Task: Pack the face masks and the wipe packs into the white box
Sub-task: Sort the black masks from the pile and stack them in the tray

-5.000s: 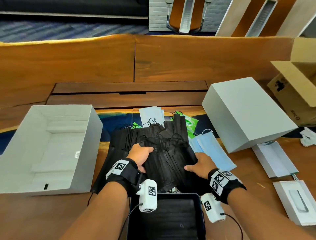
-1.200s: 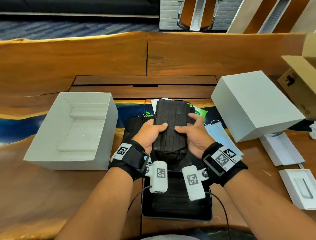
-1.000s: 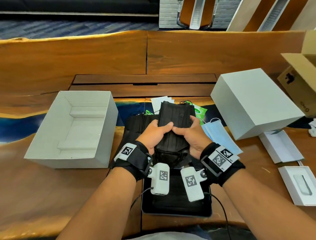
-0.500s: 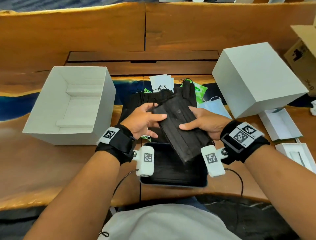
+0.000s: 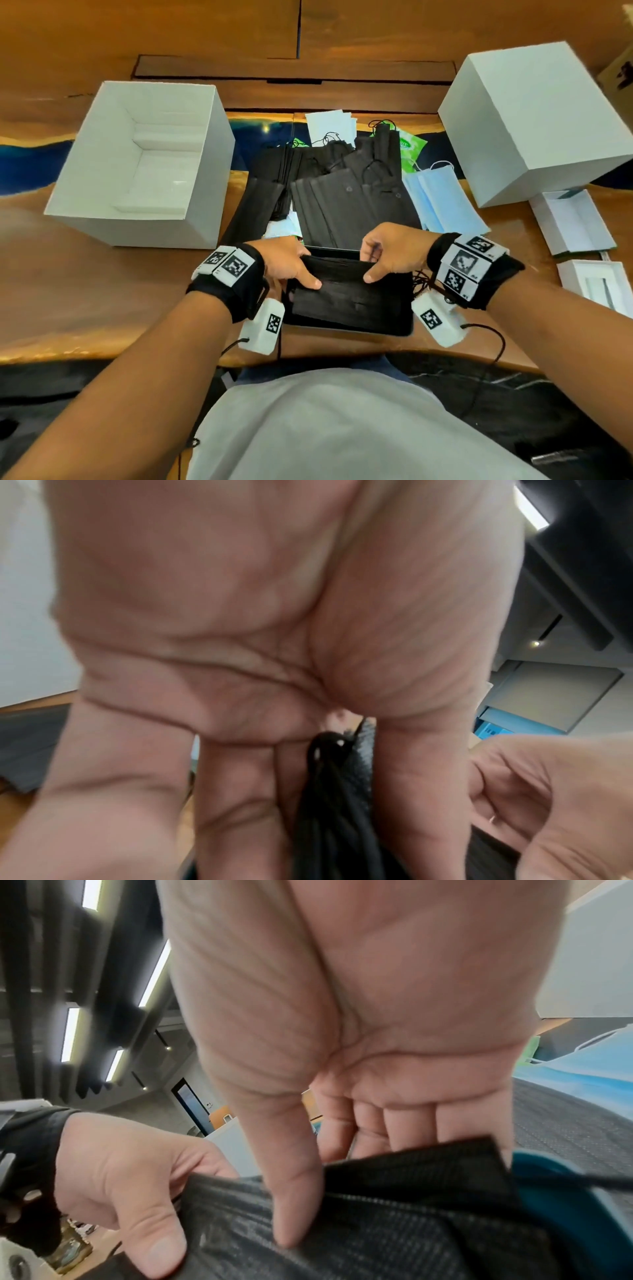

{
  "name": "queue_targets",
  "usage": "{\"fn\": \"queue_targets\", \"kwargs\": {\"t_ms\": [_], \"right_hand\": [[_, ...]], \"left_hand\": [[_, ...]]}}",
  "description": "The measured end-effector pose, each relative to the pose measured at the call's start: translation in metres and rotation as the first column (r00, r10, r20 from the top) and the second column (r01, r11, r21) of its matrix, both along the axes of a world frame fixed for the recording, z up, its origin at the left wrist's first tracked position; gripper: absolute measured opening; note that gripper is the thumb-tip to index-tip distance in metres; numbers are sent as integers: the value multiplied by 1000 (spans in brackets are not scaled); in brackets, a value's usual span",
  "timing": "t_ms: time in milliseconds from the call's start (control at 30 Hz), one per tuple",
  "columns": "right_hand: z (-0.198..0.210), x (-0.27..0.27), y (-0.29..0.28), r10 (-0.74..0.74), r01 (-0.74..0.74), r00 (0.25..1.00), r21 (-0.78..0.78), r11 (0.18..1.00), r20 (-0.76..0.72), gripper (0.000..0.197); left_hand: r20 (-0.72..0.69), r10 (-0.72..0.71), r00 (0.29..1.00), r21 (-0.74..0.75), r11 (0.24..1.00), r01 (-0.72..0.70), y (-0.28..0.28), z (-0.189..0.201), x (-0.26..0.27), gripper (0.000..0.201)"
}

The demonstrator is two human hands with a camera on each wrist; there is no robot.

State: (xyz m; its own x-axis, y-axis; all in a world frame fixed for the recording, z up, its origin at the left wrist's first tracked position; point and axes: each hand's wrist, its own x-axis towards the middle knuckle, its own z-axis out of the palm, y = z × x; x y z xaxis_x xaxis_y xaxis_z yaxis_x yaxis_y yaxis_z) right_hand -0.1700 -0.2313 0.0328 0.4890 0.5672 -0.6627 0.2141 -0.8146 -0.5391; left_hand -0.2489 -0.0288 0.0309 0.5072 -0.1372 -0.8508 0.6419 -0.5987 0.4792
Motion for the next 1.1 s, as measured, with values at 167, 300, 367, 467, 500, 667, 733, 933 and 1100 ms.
{"fn": "queue_targets", "kwargs": {"t_ms": [167,300,367,467,500,667,733,933,1100], "right_hand": [[-10,-8,-5,21,-19,996,-28,999,81,18],[-19,-16,-5,69,-57,972,-62,996,225,12],[-20,-18,-4,116,-99,959,-77,992,260,9],[-21,-20,-2,185,-158,933,-112,981,308,14],[-22,-20,-1,212,-181,921,-124,976,328,16],[-26,-27,5,367,-303,824,-211,929,431,17],[-25,-26,6,368,-310,812,-198,930,453,13],[-3,2,2,81,-98,867,9,995,492,11],[-9,46,-2,-235,190,883,148,971,407,11]], "left_hand": [[31,-29,999,128,991,25,-9,-12,-4,42],[188,-317,930,429,878,212,-20,-18,-1,41],[251,-436,864,566,791,235,-25,-18,1,38],[275,-554,786,712,667,221,-31,-18,1,32],[269,-587,764,745,629,221,-33,-18,1,30],[167,-671,722,773,544,326,-41,-18,3,40],[138,-689,712,771,526,359,-42,-22,1,43],[277,-528,803,706,679,203,-28,-6,22,37],[462,-165,872,493,864,-98,-7,5,55,35]]}}
